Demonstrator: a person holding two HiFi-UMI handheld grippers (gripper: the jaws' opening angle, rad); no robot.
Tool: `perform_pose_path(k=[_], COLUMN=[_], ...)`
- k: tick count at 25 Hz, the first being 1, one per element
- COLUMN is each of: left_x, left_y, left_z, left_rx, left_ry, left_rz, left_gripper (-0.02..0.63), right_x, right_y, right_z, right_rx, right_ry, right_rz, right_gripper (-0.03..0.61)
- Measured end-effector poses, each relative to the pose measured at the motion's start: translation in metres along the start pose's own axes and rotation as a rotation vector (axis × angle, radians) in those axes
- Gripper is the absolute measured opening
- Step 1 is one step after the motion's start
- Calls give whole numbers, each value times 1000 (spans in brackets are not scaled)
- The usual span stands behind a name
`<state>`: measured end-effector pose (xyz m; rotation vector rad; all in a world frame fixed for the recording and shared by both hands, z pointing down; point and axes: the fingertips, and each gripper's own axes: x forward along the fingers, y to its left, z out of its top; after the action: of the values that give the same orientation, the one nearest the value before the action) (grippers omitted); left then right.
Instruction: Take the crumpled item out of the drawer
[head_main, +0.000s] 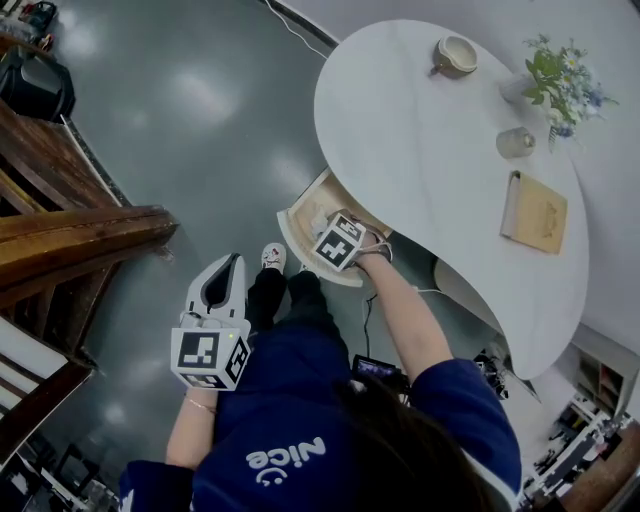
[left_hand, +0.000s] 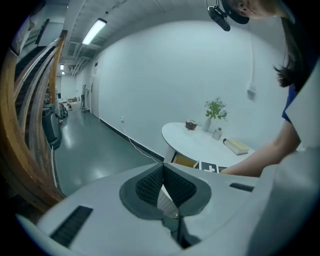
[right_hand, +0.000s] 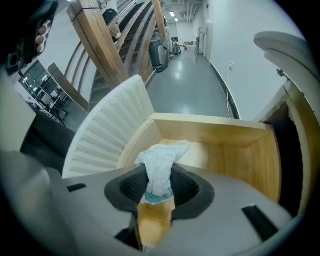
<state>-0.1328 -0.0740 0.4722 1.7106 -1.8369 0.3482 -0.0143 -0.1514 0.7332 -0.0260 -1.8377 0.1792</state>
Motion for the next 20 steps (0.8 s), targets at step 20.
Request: perform_pose_path(k=[20], left_x=[21], left_y=[-25], left_z=[34], left_rx=[155], left_ry=[-39], left_rz=[-123], left_gripper=[3], right_x=[-90], right_y=[24], right_z=[3], right_rx=[270], right_ry=[-162], right_rz=[-59], right_gripper=[133])
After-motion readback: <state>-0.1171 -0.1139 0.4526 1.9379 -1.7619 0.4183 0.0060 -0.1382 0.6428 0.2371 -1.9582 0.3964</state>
